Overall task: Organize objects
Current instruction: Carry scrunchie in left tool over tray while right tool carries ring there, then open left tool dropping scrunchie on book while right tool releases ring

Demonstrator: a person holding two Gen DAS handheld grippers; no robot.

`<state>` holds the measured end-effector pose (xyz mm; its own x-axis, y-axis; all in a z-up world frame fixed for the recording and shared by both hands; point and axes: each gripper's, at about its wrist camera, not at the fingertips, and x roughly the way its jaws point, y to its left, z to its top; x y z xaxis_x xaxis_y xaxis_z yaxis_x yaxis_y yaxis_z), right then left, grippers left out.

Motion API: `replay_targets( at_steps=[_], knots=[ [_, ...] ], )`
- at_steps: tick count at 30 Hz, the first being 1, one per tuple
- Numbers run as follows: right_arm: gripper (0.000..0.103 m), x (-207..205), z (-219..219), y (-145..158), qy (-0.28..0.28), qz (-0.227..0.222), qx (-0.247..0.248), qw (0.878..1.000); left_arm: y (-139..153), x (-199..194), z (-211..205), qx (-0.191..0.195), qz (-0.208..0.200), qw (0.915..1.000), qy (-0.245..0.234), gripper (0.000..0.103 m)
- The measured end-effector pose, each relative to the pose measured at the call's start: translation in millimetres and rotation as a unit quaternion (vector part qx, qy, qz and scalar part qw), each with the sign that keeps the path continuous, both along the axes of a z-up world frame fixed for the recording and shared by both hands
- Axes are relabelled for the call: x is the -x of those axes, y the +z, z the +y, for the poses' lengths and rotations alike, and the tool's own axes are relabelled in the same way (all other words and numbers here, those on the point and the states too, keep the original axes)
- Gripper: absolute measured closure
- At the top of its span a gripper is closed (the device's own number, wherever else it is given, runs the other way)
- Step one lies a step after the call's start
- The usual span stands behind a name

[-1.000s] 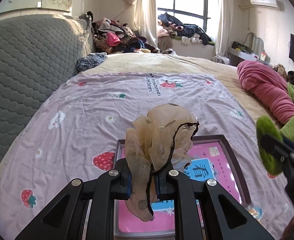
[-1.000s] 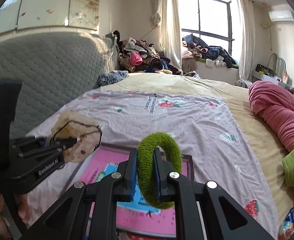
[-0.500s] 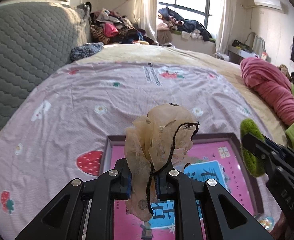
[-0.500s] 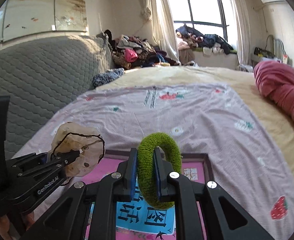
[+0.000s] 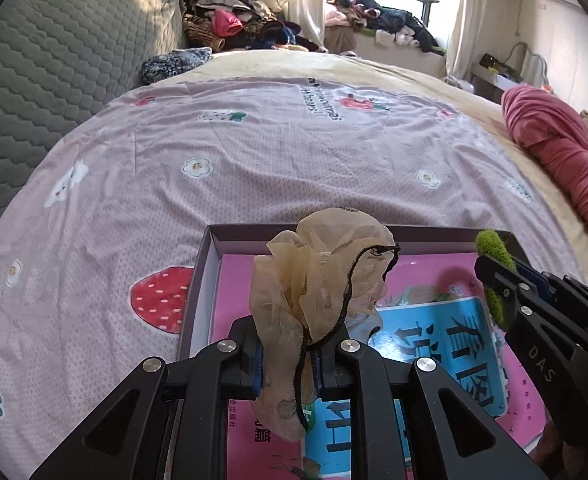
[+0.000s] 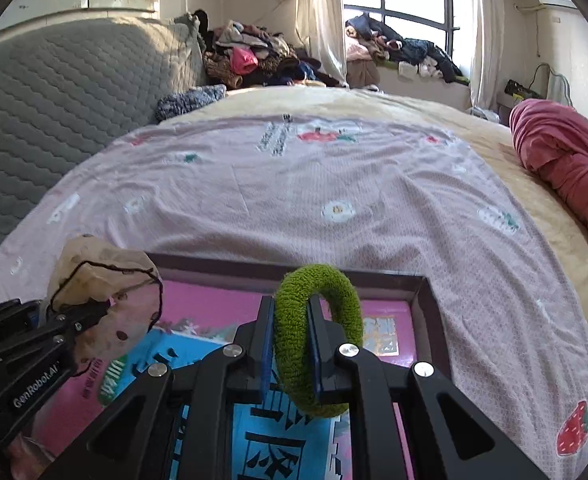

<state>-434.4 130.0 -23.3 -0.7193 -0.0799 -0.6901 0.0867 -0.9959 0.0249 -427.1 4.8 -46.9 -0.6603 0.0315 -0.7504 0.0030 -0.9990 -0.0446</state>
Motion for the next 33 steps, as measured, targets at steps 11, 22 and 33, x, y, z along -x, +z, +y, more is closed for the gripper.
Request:
replay_targets(
  at_steps=[11,22,33],
  knots=[
    [0.088,6,9,-9,-0.017,-0.03,0.01,0.999,-10,5,-2,0.002,-0.011,0.9999,0.009,0.079],
    [0.052,2,7,-6,-0.024,-0.022,-0.005,0.999,-10,3,1,0.013,-0.031,0.9994,0.012,0.028],
    [0.037,-10,9,14,-0.028,0.006,0.012,1.0,-1,-2,-3,0.013,-0.026,0.9994,0.02,0.022]
  ],
)
